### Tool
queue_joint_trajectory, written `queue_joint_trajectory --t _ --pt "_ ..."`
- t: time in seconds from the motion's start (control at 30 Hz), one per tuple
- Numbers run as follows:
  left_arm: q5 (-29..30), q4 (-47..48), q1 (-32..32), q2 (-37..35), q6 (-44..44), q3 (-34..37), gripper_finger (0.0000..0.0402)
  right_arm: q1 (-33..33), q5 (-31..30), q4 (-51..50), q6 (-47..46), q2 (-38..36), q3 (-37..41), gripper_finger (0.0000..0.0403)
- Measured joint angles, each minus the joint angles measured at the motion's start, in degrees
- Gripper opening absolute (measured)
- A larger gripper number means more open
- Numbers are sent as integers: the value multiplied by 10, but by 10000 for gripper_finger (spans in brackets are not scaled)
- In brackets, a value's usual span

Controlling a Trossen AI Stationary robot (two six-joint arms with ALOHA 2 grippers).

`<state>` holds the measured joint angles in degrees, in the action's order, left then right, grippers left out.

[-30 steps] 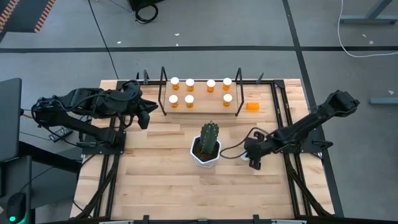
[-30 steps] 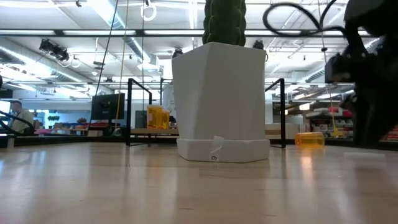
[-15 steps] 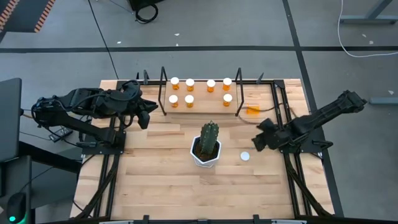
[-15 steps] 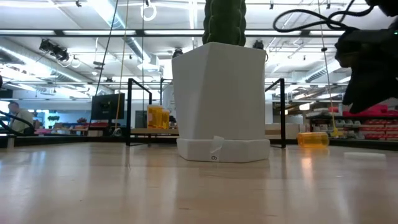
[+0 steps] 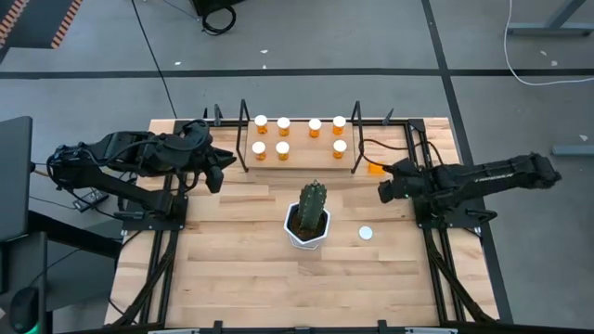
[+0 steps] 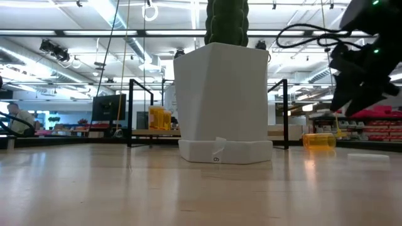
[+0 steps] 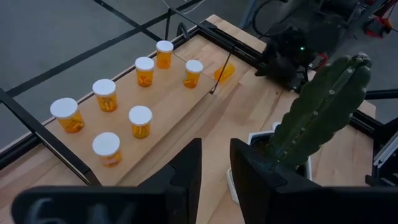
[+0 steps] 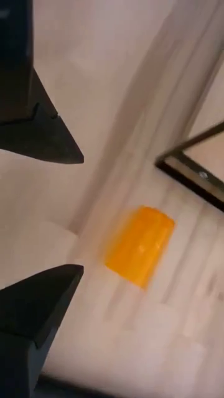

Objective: Pick and place medicine bottles onto shelf by color
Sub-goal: Close the orange medicine bottle

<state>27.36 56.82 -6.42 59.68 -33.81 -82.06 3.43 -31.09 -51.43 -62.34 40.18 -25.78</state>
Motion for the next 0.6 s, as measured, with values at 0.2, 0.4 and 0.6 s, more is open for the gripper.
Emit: queue_joint_trajectory --t 0.2,0.4,0.6 --pt "0 0 0 0 12 0 94 -106 2 44 172 41 0 296" --pt "-3 0 0 0 11 0 99 -213 5 83 132 94 0 303" --pt "-28 0 -3 0 -8 0 100 -296 74 115 -13 96 0 299"
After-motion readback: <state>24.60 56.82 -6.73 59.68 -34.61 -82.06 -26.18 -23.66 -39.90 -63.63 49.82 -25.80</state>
